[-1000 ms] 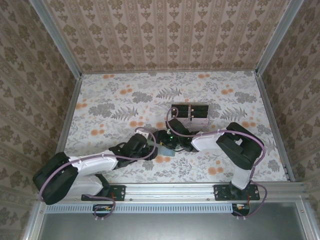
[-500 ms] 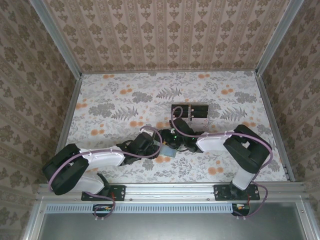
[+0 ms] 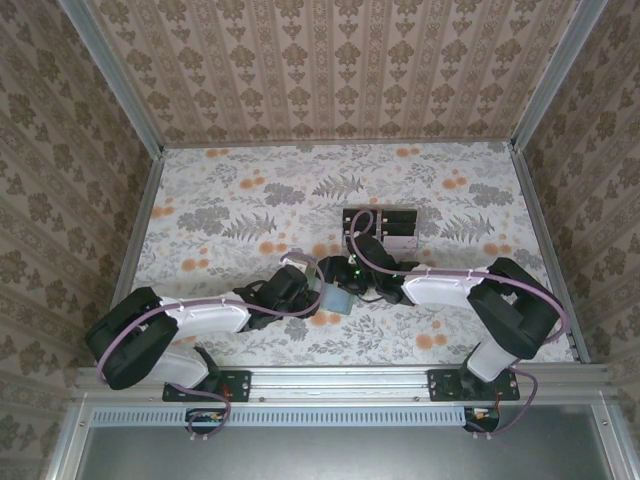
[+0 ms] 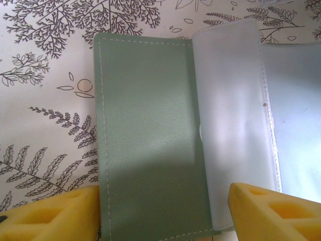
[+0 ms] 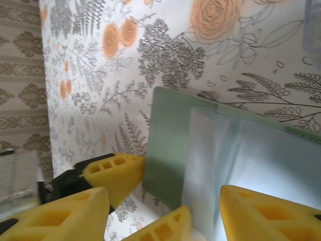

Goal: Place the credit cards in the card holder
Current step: Flip over the card slot on the card holder.

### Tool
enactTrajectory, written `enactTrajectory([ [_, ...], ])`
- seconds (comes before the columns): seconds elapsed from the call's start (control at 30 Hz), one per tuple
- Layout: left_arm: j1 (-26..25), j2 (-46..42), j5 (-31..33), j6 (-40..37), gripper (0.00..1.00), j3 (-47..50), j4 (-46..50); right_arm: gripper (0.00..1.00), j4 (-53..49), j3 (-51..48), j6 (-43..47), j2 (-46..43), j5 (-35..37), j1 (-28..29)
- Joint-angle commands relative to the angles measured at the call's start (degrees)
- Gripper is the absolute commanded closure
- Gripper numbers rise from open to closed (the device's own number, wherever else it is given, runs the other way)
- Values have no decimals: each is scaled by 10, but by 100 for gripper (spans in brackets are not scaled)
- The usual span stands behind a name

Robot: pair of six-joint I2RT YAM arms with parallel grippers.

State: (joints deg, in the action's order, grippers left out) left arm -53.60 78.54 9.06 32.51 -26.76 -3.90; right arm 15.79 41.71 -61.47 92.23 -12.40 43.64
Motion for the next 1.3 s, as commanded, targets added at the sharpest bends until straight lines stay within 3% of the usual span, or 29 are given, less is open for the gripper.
enactTrajectory([
  [0.0,-1,9,-3,2,30,10,0,39,-14,10,11,31,2,-3],
  [0.3,-1,-36,2,4,30,18,17,39,-27,76,19,81,-26,13],
  [0.63,1,-233,44,32,26,62,96,39,-97,208,36,147,-47,31],
  [0.77,4,-274,54,29,23,67,122,39,-109,239,40,166,-59,34],
  [0.93,12,-261,46,18,22,59,119,39,-133,192,57,89,-19,33],
  [1.27,19,-145,31,-12,22,18,68,39,-233,80,87,-47,98,33],
])
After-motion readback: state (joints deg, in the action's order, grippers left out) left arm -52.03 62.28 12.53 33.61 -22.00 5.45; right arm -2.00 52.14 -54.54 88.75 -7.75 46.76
